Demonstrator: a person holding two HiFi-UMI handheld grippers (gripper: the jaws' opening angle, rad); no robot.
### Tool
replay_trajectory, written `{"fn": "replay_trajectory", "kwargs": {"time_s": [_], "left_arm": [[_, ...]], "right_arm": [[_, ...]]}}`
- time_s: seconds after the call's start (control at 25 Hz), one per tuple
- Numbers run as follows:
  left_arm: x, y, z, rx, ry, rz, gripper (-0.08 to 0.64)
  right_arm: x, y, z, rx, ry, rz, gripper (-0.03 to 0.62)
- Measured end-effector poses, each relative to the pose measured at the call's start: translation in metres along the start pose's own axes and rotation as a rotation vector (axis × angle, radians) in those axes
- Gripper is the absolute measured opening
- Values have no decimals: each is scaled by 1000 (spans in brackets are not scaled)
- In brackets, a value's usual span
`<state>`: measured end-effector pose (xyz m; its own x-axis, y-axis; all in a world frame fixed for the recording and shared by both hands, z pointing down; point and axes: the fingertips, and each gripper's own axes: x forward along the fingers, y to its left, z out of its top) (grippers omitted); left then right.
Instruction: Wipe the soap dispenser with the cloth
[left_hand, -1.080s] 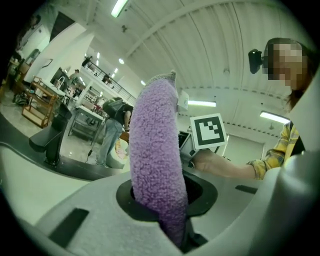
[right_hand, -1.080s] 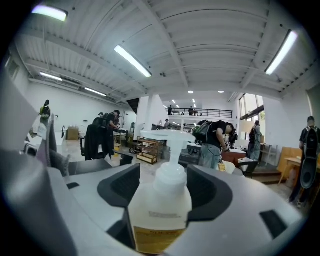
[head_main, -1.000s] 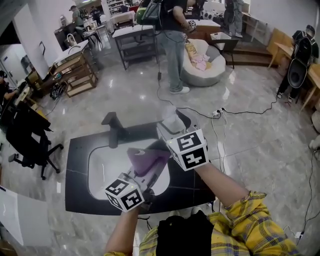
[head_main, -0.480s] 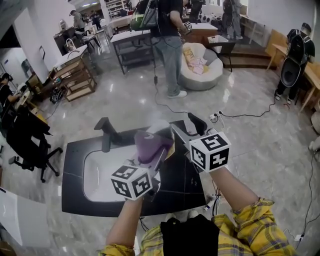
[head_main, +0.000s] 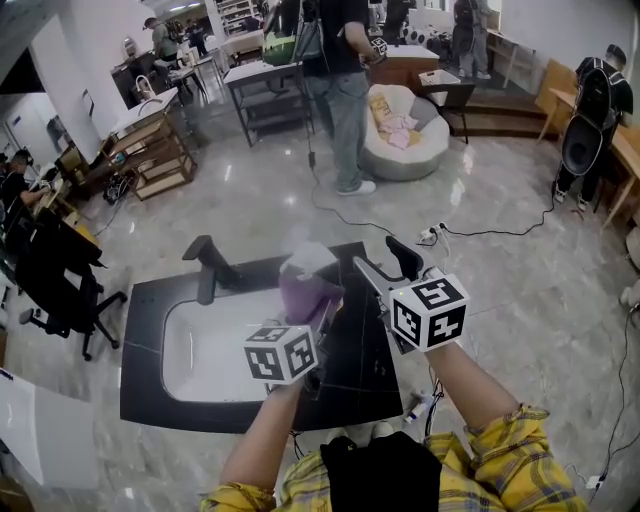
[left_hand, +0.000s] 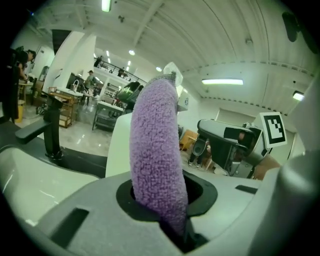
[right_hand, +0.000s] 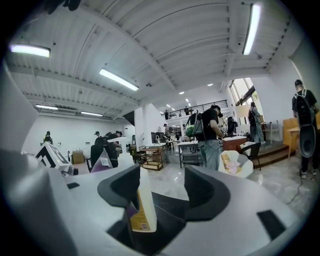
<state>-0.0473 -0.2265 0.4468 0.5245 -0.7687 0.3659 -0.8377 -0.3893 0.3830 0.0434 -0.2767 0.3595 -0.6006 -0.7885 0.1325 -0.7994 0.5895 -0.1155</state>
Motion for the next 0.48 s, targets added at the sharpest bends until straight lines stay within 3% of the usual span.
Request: {"fn": "replay_trajectory", "kwargs": {"time_s": [0.48], "left_arm": [[23, 31, -51, -67, 112, 79, 57]], "right_arm": [[8, -11, -31, 24, 64, 31, 268]]}}
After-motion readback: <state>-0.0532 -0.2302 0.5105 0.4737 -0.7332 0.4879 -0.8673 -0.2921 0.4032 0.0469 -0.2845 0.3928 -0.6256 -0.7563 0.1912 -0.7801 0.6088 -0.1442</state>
